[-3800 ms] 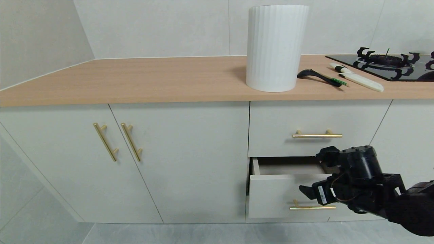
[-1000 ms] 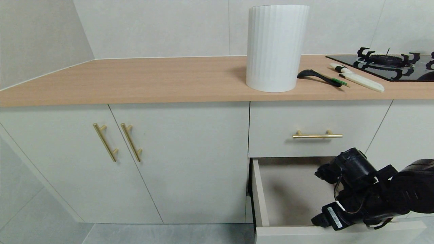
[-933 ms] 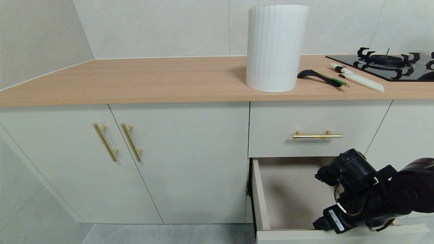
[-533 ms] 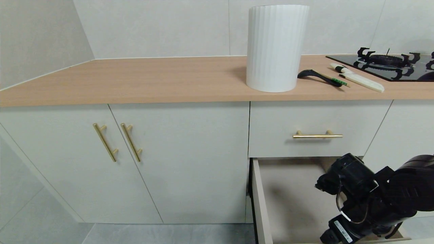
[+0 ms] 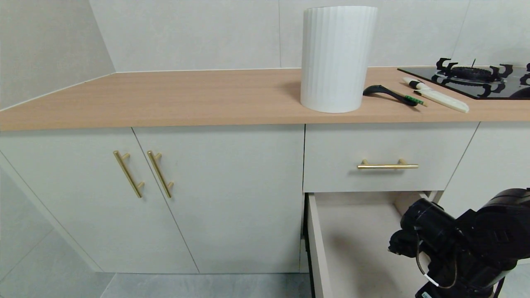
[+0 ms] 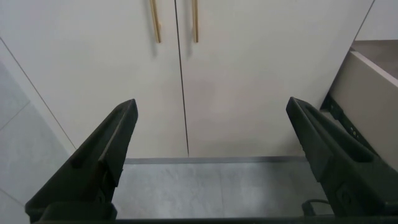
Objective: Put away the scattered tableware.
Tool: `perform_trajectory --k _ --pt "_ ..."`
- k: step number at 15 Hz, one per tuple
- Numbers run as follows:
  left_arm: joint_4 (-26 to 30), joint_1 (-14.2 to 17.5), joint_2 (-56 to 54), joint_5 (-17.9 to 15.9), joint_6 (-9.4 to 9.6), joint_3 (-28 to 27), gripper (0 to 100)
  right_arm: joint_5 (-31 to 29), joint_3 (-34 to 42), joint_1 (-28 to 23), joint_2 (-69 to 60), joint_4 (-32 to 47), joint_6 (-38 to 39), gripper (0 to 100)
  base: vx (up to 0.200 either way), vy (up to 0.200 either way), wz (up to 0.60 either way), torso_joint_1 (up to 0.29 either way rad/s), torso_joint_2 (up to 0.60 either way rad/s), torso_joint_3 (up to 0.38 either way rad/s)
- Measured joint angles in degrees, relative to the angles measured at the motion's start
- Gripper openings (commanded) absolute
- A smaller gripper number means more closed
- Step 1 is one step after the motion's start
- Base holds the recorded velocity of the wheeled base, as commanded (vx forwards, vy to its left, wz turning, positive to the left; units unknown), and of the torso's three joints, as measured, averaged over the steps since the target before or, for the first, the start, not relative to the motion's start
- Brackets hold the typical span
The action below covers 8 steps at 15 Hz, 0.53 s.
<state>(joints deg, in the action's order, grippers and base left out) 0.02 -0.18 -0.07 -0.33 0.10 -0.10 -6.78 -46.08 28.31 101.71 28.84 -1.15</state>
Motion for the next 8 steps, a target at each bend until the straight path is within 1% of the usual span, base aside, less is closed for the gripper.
perform_trajectory --k 2,6,8 --pt "0.00 0.00 0.00 0.00 0.00 0.00 100 -0.26 -0.69 0.05 -0.05 -0.02 0.90 100 0.000 0.000 0.00 0.000 0.00 0.000" --pt "-0.02 0.00 0.00 -0.02 0.00 0.00 100 -0.52 -5.68 -0.23 -3.15 -0.63 10.85 100 0.000 0.000 0.00 0.000 0.00 0.000" --pt "0.00 0.00 0.00 -0.02 0.00 0.00 100 -0.39 -6.90 -0.52 -5.49 -1.80 12.06 100 0.000 0.000 0.00 0.000 0.00 0.000"
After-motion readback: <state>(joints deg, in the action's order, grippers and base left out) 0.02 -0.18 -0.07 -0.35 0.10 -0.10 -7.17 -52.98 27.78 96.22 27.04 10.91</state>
